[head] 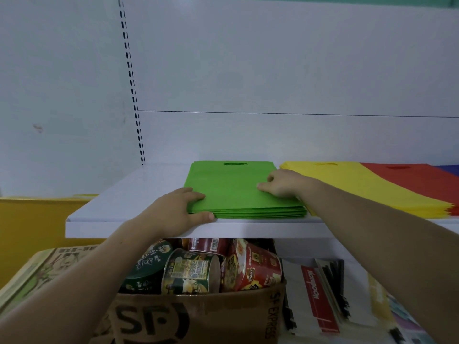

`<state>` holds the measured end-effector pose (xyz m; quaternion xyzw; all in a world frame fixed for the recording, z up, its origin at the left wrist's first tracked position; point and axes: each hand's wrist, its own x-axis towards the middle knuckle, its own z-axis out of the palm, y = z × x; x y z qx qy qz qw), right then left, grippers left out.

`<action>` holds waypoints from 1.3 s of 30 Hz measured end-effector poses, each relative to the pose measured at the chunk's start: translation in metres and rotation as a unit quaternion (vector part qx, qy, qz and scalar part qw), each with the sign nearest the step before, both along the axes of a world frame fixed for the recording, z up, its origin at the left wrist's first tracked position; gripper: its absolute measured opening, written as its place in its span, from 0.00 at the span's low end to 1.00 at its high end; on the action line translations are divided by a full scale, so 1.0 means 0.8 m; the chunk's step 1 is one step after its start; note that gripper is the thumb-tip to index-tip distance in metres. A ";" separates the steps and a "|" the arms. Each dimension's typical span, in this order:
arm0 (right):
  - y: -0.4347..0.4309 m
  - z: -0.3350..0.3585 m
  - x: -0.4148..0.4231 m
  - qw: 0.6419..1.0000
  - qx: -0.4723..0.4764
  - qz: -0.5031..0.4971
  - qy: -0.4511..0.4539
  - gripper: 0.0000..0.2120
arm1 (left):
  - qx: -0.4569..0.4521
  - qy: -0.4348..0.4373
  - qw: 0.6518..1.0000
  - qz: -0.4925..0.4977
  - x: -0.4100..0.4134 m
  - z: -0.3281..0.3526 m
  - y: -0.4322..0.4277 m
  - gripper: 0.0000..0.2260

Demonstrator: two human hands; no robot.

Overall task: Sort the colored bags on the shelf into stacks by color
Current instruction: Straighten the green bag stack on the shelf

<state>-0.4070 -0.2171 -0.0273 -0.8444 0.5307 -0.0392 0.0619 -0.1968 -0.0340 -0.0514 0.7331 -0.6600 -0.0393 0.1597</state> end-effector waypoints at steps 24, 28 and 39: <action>-0.188 -0.013 0.055 0.999 0.019 0.015 0.022 0.45 | -0.025 -0.017 0.999 0.036 0.007 -0.010 -0.021 0.57; -0.192 -0.010 0.061 1.000 -0.015 -0.015 0.012 0.50 | -0.014 -0.002 1.000 0.028 0.010 -0.007 -0.019 0.56; -0.195 -0.014 0.070 1.000 0.006 -0.017 0.020 0.45 | 0.013 -0.003 1.000 0.023 0.011 -0.001 -0.018 0.57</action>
